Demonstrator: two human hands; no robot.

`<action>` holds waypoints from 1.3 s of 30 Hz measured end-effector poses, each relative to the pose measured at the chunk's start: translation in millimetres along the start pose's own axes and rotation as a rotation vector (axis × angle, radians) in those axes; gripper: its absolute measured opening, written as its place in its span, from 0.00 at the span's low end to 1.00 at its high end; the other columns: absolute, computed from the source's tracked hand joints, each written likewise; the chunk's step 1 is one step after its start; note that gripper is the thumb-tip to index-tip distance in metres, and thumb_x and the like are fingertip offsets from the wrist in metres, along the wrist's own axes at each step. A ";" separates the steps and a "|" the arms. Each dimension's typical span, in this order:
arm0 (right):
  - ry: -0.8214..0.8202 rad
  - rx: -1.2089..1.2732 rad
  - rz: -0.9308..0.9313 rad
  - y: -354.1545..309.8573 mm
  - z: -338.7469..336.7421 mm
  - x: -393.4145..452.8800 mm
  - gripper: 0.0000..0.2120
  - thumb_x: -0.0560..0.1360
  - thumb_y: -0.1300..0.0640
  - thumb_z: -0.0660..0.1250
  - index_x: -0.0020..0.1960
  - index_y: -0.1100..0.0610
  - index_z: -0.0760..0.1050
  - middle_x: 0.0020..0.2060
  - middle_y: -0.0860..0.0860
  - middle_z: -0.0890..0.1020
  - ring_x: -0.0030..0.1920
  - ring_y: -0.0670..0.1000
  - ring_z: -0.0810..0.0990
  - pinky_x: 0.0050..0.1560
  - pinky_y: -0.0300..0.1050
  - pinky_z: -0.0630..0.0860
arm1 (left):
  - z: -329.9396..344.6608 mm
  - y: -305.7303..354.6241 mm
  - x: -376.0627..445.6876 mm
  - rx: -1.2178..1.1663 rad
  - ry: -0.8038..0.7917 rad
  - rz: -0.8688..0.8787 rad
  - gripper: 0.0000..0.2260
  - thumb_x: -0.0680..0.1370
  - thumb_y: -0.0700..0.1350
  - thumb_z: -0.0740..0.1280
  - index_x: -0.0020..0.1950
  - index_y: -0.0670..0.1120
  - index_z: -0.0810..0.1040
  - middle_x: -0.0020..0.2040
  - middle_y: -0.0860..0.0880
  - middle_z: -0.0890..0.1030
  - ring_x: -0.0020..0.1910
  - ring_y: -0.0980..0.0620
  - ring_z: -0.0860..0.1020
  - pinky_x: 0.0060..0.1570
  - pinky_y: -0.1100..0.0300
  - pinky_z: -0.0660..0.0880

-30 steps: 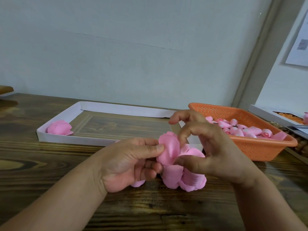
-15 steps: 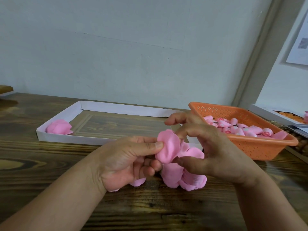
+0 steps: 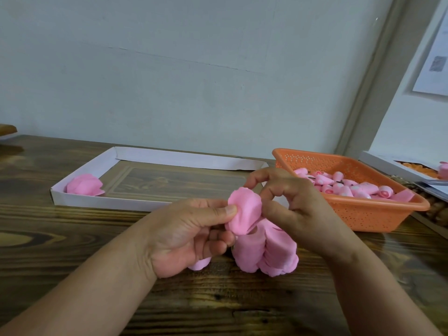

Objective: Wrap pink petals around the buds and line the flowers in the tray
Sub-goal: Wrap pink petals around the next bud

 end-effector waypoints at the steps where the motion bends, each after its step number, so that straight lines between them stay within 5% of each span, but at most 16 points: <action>1: 0.026 0.035 -0.012 0.4 -0.7 -0.3 0.07 0.68 0.63 0.63 0.32 0.56 0.75 0.51 0.50 0.79 0.54 0.45 0.77 0.54 0.24 0.64 | -0.1 0.4 0.0 -0.003 0.007 0.009 0.05 0.67 0.41 0.69 0.35 0.41 0.83 0.29 0.45 0.76 0.24 0.56 0.75 0.23 0.68 0.74; 5: 0.026 0.240 -0.049 -0.2 -4.1 -1.3 0.04 0.65 0.60 0.67 0.39 0.58 0.77 0.54 0.52 0.78 0.60 0.49 0.76 0.60 0.27 0.62 | -0.9 0.7 0.5 0.004 0.020 0.037 0.06 0.68 0.42 0.68 0.37 0.41 0.84 0.29 0.45 0.75 0.24 0.56 0.74 0.24 0.68 0.75; 9: -0.059 0.179 -0.039 0.9 1.8 -0.6 0.08 0.67 0.59 0.69 0.40 0.64 0.77 0.53 0.51 0.78 0.57 0.47 0.76 0.60 0.40 0.70 | -0.9 1.6 0.7 0.034 0.016 0.057 0.07 0.67 0.43 0.68 0.37 0.43 0.85 0.30 0.46 0.76 0.25 0.57 0.74 0.25 0.68 0.75; 15: 0.005 0.009 0.038 0.1 7.1 2.2 0.08 0.71 0.59 0.65 0.34 0.60 0.71 0.48 0.50 0.80 0.53 0.45 0.76 0.53 0.35 0.70 | -1.6 0.1 1.8 0.036 0.028 0.074 0.07 0.67 0.42 0.69 0.39 0.43 0.86 0.31 0.46 0.78 0.26 0.56 0.76 0.25 0.67 0.75; 19: 0.035 -0.026 0.062 -0.9 9.7 2.9 0.08 0.73 0.66 0.66 0.35 0.62 0.73 0.40 0.53 0.80 0.46 0.49 0.77 0.48 0.40 0.72 | -3.6 -0.7 2.1 0.063 0.048 0.086 0.09 0.68 0.42 0.69 0.44 0.42 0.85 0.33 0.45 0.78 0.27 0.56 0.76 0.27 0.67 0.75; 25: 0.092 0.065 0.149 0.3 10.1 3.5 0.05 0.72 0.64 0.70 0.37 0.61 0.77 0.32 0.57 0.80 0.35 0.56 0.78 0.36 0.45 0.74 | -2.2 -0.6 1.5 0.100 0.100 0.136 0.14 0.68 0.42 0.68 0.51 0.38 0.81 0.31 0.47 0.79 0.27 0.57 0.76 0.26 0.67 0.74; 28: 0.107 0.120 0.205 1.7 12.3 4.2 0.08 0.71 0.66 0.70 0.36 0.57 0.76 0.26 0.49 0.79 0.28 0.49 0.79 0.32 0.42 0.75 | 0.6 -1.3 1.6 0.144 0.130 0.168 0.13 0.68 0.42 0.68 0.50 0.39 0.81 0.32 0.47 0.80 0.27 0.57 0.76 0.27 0.67 0.74; 35: 0.365 -0.114 0.180 -1.2 27.5 4.6 0.16 0.65 0.68 0.69 0.27 0.50 0.70 0.21 0.43 0.72 0.26 0.42 0.70 0.26 0.36 0.65 | 3.7 -6.6 5.4 0.204 0.222 0.234 0.11 0.74 0.38 0.67 0.56 0.40 0.80 0.37 0.44 0.82 0.30 0.54 0.79 0.30 0.65 0.77; 39: 0.465 -0.241 0.109 -4.0 34.5 3.9 0.16 0.65 0.68 0.69 0.31 0.50 0.69 0.23 0.43 0.69 0.26 0.45 0.68 0.28 0.42 0.67 | 6.3 -8.9 6.3 0.200 0.239 0.291 0.10 0.75 0.37 0.67 0.56 0.41 0.80 0.37 0.45 0.83 0.33 0.51 0.81 0.33 0.62 0.79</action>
Point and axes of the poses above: each hand's wrist, its own x-axis towards the middle knuckle, its own z-axis out of the palm, y = z × x, the point moved 1 cm from there along x, towards the middle knuckle
